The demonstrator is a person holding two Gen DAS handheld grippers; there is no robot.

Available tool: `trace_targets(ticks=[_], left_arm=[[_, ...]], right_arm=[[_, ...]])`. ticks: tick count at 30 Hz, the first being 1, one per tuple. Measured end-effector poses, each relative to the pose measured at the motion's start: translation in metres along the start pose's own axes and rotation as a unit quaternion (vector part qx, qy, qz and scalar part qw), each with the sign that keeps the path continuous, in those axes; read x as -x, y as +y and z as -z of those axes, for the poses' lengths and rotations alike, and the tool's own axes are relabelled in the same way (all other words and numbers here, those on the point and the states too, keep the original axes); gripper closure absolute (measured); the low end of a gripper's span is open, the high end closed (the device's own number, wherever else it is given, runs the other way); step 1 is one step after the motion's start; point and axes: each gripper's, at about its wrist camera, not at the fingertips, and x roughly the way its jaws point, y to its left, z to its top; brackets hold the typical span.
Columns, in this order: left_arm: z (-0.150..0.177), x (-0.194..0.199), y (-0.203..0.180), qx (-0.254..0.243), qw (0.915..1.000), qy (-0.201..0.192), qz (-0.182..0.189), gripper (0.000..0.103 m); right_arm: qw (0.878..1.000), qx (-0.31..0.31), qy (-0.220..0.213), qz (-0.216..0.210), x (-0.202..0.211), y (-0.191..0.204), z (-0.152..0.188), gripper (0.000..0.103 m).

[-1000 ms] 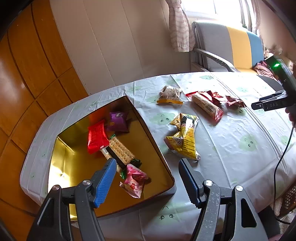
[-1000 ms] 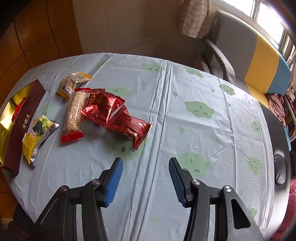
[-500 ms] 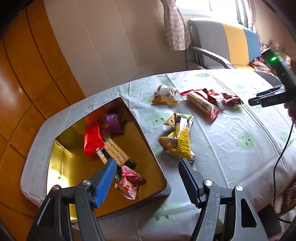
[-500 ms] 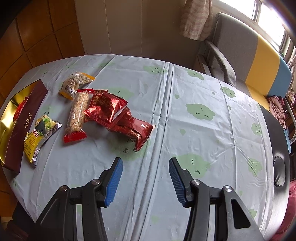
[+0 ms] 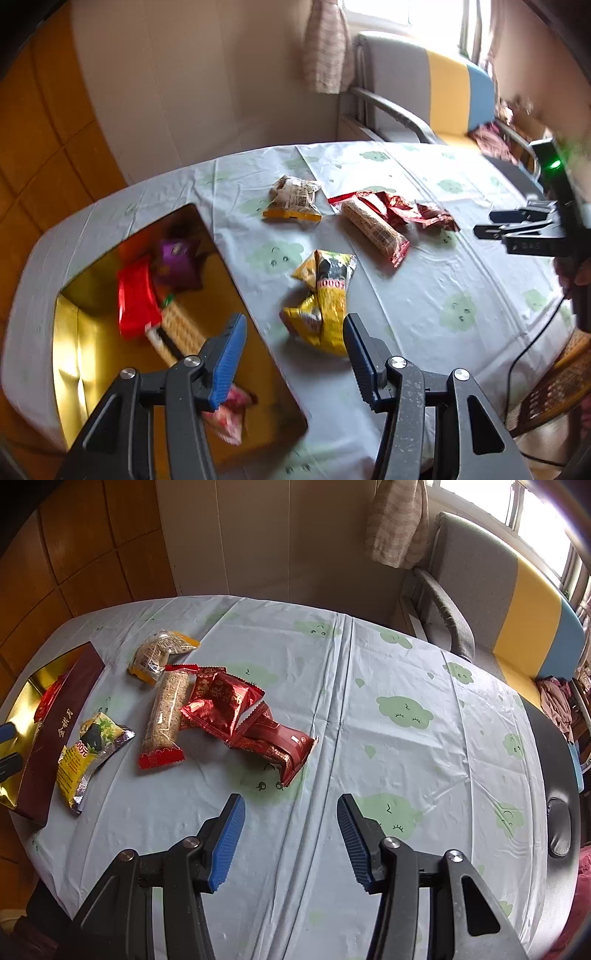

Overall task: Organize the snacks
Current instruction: 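Move the left tool to the yellow printed snack bag and close on it, then grasp the clear bread bag with the right tool while the left tool holds the yellow bag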

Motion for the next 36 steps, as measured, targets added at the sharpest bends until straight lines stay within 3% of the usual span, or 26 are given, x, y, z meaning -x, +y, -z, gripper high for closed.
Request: trace_targets(ticks=[6, 10, 14, 16, 18, 23, 27, 30, 36], left_arm=[[-0.025, -0.04, -0.022, -0.07, 0.997, 0.035, 0.002, 0.047], [-0.029, -0.072, -0.033, -0.103, 0.9907, 0.088, -0.004, 0.047], [-0.028, -0.09, -0.047, -0.14, 0.984, 0.11, -0.011, 0.048], [-0.026, -0.1, -0.047, -0.14, 0.9821, 0.126, -0.009, 0.064], [-0.024, -0.111, -0.045, -0.135, 0.981, 0.139, -0.012, 0.066], [-0.02, -0.101, -0.044, -0.109, 0.988, 0.11, -0.004, 0.074], [-0.004, -0.065, -0.048, -0.085, 0.9942, 0.058, 0.031, 0.074], [0.02, -0.036, -0.056, -0.081, 0.9943, 0.023, 0.065, 0.074], [0.069, -0.025, -0.068, -0.084, 0.9927, 0.022, 0.084, 0.074]], right_arm=[[1.0, 0.006, -0.002, -0.006, 0.002, 0.004, 0.0, 0.05], [1.0, 0.007, -0.006, -0.01, 0.004, 0.006, -0.001, 0.05], [1.0, 0.011, -0.011, -0.015, 0.007, 0.008, -0.001, 0.05], [1.0, 0.012, -0.012, -0.015, 0.008, 0.009, 0.0, 0.05], [1.0, 0.012, -0.013, -0.014, 0.008, 0.009, -0.001, 0.05], [1.0, 0.007, -0.013, -0.011, 0.007, 0.006, 0.0, 0.05], [1.0, -0.003, -0.012, -0.01, 0.006, 0.002, 0.0, 0.05], [1.0, -0.013, -0.005, -0.02, 0.002, 0.0, 0.0, 0.05], [0.998, -0.027, 0.014, -0.051, -0.008, 0.007, 0.003, 0.05]])
